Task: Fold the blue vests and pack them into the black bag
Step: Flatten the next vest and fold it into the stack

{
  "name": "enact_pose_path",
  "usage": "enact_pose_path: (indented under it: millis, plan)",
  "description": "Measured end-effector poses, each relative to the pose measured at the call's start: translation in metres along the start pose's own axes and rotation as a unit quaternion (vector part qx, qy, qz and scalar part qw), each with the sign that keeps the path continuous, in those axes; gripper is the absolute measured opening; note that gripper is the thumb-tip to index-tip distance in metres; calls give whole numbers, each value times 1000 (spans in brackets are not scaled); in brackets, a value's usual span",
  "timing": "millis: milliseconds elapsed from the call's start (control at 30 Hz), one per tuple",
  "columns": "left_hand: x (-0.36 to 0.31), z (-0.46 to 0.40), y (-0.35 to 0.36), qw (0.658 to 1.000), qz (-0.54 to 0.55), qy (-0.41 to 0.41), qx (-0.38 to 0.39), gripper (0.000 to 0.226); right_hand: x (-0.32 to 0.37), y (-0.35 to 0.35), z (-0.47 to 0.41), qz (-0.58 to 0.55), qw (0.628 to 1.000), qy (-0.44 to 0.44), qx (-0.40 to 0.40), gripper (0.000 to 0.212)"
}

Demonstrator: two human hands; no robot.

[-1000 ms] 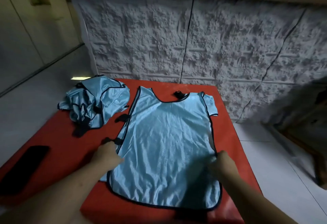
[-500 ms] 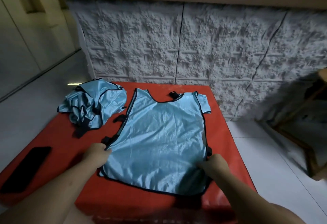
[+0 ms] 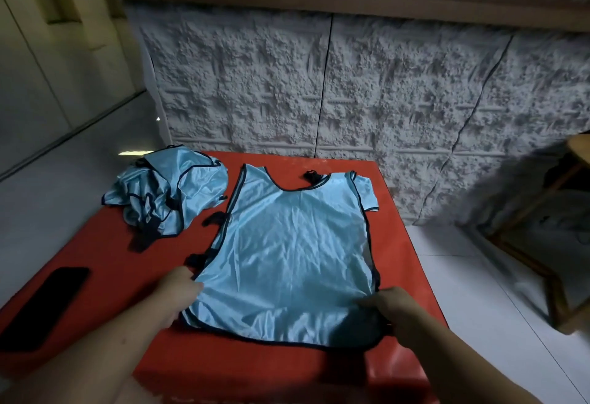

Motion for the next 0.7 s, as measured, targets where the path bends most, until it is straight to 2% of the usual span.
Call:
enact_pose_path:
  millis: [67, 200, 333, 533, 700]
  plan:
    - [7, 1, 2, 999, 38, -22, 18, 13, 3, -1, 1, -39, 999, -11, 5, 17]
    - [6, 11, 9, 994, 77, -53, 59, 18, 2, 7, 6, -103, 992, -8, 70, 22]
    - [1, 18, 12, 993, 46, -56, 93, 22, -1, 21, 7, -102, 988, 11, 114, 25]
    - [-5, 15, 6, 999, 6, -32, 40, 17, -2, 16, 4, -20, 998, -4, 56, 28]
    - [4, 6, 0, 998, -29, -59, 15, 20, 2, 6, 9, -95, 994, 13, 54, 30]
Point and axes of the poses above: each hand's wrist, its own z-axis away from the middle knuckle, its own y-axis out of the palm, x = y × z, the point moved 6 cm from there along -z, towards the middle knuckle, and after that the axes turned 11 degrees about y, right-handed, at the moved point
